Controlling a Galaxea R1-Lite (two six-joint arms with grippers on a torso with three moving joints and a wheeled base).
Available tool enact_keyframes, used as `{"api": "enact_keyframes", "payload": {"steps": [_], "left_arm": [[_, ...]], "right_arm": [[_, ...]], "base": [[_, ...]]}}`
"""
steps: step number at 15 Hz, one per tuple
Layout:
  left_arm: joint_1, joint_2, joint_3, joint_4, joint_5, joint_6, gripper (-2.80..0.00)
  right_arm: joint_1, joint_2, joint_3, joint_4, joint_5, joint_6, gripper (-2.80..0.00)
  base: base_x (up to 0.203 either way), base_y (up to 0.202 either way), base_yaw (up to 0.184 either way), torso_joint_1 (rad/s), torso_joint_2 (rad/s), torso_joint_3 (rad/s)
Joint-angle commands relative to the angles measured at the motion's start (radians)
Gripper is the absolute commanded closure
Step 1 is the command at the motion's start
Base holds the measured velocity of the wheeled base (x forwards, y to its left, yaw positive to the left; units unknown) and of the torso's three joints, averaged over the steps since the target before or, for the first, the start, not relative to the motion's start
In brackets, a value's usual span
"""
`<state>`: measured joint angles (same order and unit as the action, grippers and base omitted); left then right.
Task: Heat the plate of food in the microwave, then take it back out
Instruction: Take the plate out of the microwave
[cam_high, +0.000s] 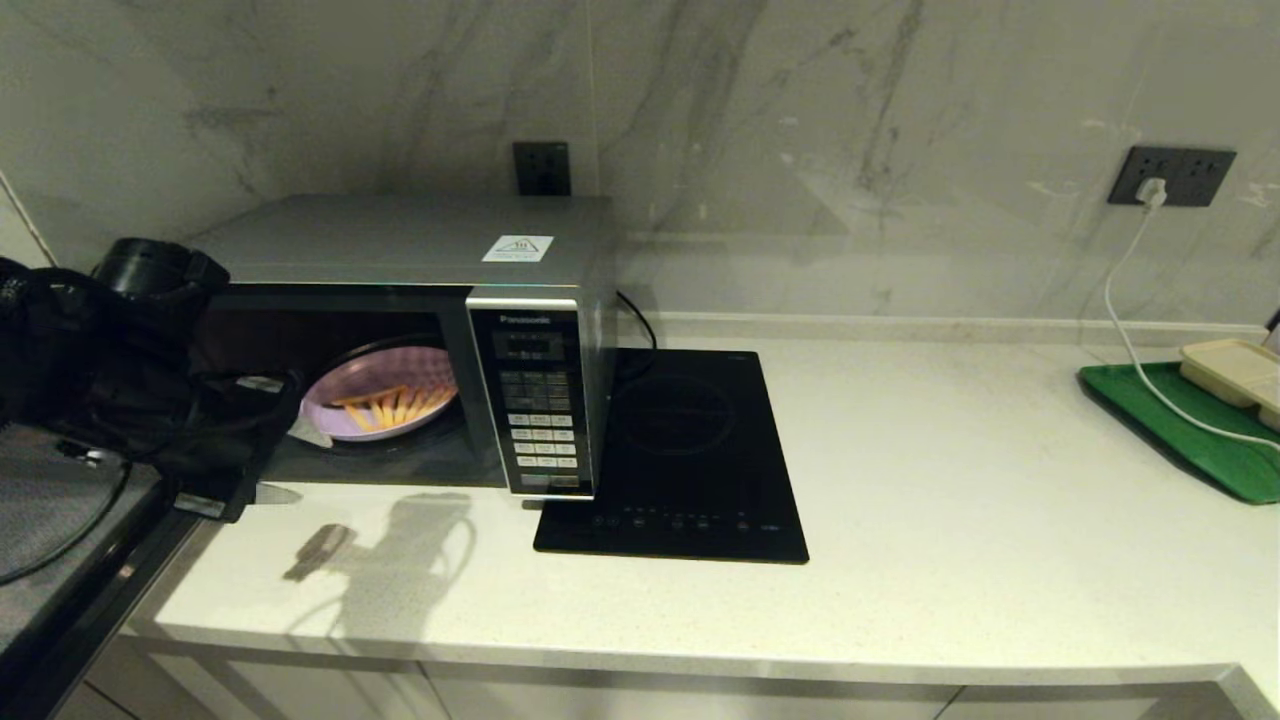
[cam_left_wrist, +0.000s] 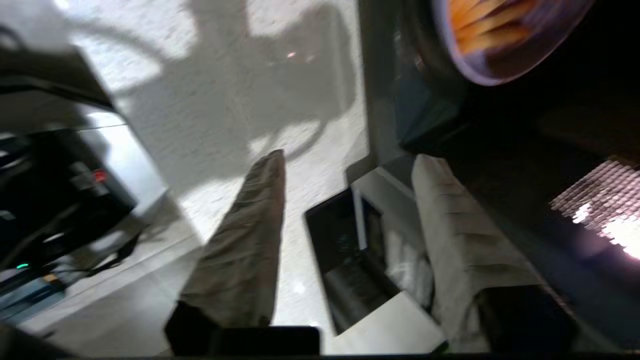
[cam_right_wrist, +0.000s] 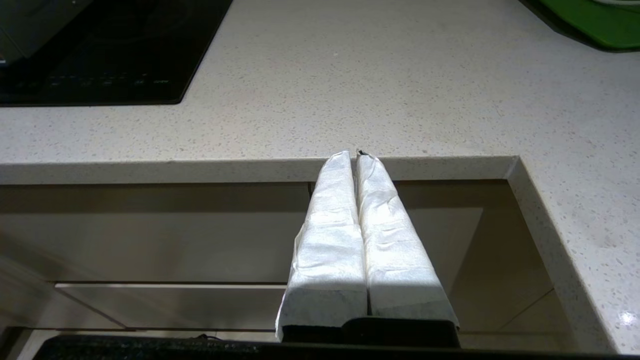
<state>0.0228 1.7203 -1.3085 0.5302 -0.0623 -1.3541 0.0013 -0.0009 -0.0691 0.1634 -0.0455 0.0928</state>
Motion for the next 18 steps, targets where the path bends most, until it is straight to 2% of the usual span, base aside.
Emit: {"api": "enact_keyframes", "payload": {"steps": [1, 4, 6, 8, 11, 18], "left_arm": [[0.012, 0.035, 0.001, -0.056, -0.005, -0.025, -2.8], [0.018, 0.094, 0.002, -0.12, -0.007, -0.033, -2.8], [0.031, 0.126, 0.0, -0.197, -0.013, -0.068, -2.8], [0.031, 0.175, -0.009, -0.238, -0.015, -0.076, -2.8], [0.051, 0.241, -0.066, -0.258, -0.024, -0.076, -2.8], [0.084, 0.302, -0.115, -0.253, -0.039, -0.079, -2.8]], "right_arm": [[0.0, -0.001, 0.0, 0.001, 0.0, 0.001, 0.0], [0.0, 0.001, 0.0, 0.001, 0.0, 0.001, 0.0], [0.0, 0.001, 0.0, 0.001, 0.0, 0.001, 0.0], [0.0, 0.001, 0.0, 0.001, 0.0, 0.001, 0.0], [0.0, 0.001, 0.0, 0.001, 0.0, 0.001, 0.0], [0.0, -0.001, 0.0, 0.001, 0.0, 0.001, 0.0]], "base": [[0.0, 0.0, 0.0, 0.0, 0.0, 0.0], [0.0, 0.0, 0.0, 0.0, 0.0, 0.0], [0.0, 0.0, 0.0, 0.0, 0.0, 0.0], [0.0, 0.0, 0.0, 0.0, 0.0, 0.0], [0.0, 0.0, 0.0, 0.0, 0.0, 0.0], [0.0, 0.0, 0.0, 0.0, 0.0, 0.0]]}}
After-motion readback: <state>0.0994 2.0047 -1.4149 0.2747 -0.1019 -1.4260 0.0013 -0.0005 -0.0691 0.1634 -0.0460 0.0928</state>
